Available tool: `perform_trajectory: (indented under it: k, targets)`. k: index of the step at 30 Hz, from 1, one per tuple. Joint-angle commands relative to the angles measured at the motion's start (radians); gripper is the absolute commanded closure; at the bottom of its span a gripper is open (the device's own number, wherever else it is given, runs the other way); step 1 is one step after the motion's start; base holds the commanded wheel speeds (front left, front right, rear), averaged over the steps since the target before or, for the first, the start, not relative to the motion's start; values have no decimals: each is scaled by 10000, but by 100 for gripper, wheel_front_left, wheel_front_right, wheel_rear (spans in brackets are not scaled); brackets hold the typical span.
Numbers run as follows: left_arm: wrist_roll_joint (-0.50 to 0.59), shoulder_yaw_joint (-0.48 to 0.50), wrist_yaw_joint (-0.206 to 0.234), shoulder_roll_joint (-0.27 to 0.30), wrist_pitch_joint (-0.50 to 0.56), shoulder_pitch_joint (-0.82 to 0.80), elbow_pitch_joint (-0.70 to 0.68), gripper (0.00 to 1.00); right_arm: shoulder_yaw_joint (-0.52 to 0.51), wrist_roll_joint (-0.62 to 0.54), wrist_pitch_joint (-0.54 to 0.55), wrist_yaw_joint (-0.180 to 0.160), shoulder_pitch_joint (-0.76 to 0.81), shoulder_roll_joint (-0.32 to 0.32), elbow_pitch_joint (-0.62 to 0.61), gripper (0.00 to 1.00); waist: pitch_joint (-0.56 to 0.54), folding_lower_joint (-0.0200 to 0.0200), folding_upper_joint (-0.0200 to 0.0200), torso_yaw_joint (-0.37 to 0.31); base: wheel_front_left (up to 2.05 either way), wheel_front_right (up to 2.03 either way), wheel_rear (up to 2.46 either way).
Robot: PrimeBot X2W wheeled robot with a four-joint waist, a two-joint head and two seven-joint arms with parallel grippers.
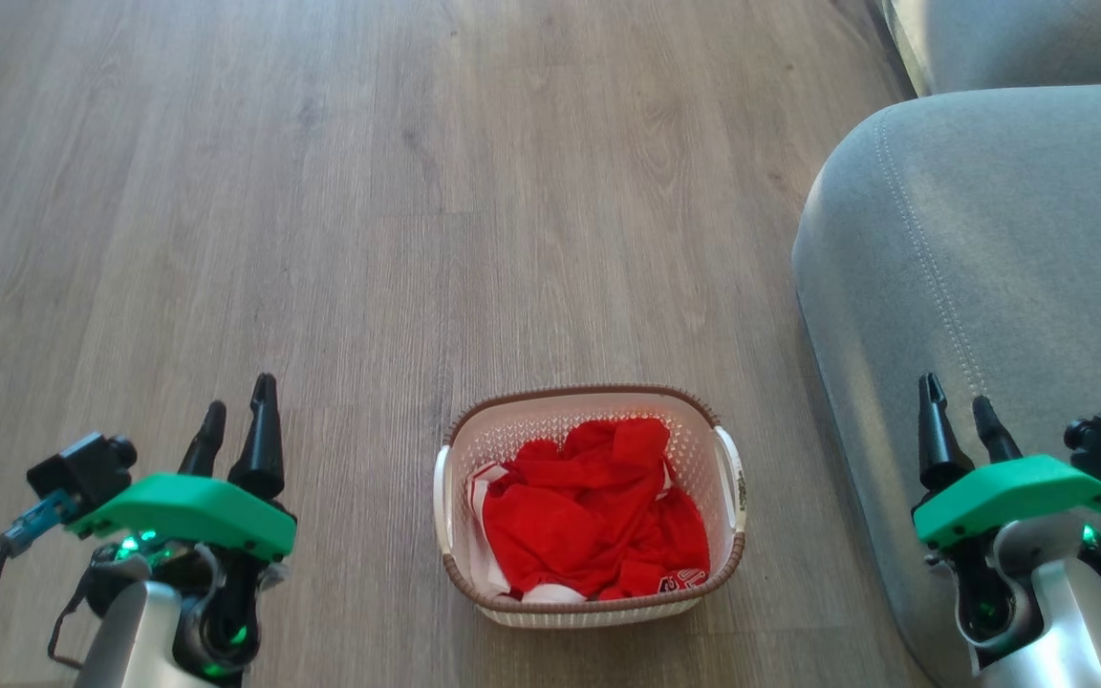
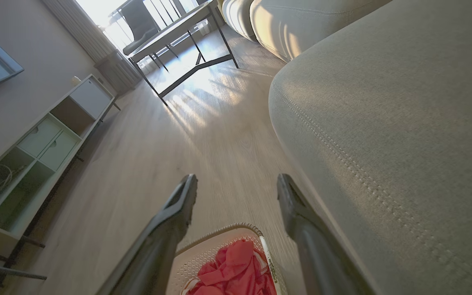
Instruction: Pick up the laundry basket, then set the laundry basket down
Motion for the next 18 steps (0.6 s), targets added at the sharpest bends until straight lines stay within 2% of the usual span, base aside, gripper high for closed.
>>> perform_trajectory:
  k: [1, 18]
  targets:
    - [277, 174, 48, 291, -156, -738, -242, 0, 95, -305, -167, -10, -703, -180, -259, 0, 3, 0, -1, 5, 0, 0, 0]
    - [1848, -222, 35, 538, -731, -943, 129, 0, 366, -2183, -665, -12, -1050, -260, 86, 0, 11, 0, -1, -25, 0, 0, 0]
